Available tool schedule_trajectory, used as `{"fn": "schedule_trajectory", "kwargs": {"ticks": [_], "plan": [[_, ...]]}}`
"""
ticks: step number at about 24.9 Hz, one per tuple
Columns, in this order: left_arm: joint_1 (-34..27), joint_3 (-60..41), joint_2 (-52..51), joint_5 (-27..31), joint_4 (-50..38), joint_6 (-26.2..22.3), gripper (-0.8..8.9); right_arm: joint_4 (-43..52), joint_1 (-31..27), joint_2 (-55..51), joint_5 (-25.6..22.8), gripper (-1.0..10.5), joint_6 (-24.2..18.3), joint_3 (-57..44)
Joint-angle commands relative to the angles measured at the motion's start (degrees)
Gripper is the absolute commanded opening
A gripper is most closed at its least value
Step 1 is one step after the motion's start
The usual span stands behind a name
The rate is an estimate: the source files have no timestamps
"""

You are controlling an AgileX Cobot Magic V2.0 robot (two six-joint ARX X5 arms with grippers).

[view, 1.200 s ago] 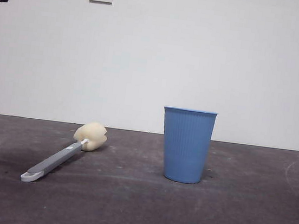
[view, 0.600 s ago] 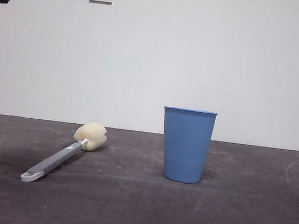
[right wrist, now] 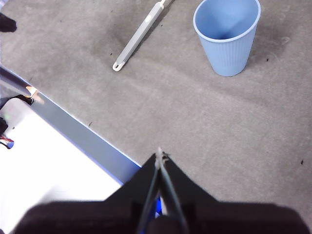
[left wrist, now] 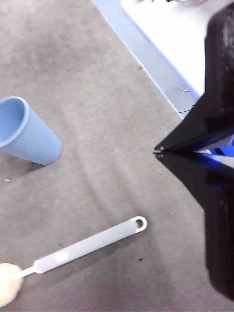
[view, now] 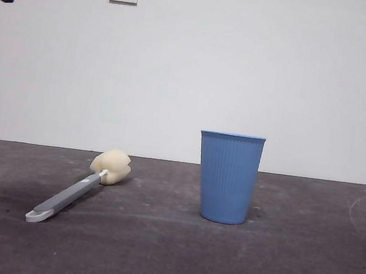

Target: Pick up the cup brush,pick up the cup,insert the brush into the cup,clean the cup,put the cup brush back,put the cup back to the fixed position on the table

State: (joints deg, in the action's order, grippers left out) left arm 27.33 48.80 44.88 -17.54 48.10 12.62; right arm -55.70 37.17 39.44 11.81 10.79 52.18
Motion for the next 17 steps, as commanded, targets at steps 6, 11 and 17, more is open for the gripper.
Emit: {"fn": "schedule_trajectory", "kwargs": {"ticks": [6,11,17], "plan": [[0.28,-0.42,-0.15,5.99,-9.64,-8.09,-0.04,0.28,0.15,-0.09,-0.15,0.0,0.57,-0.04],[-3.54,-0.44,-2.4,6.73,-29.18,-21.88,-0.04,0.28,0.11,-0.09,-0.15,0.0,0.57,-0.04],[-15.17,-0.46,-5.92,1.77,-39.95,-26.82,-0.04,0.28,0.11,-0.09,-0.15,0.0,0.57,-0.04]]}}
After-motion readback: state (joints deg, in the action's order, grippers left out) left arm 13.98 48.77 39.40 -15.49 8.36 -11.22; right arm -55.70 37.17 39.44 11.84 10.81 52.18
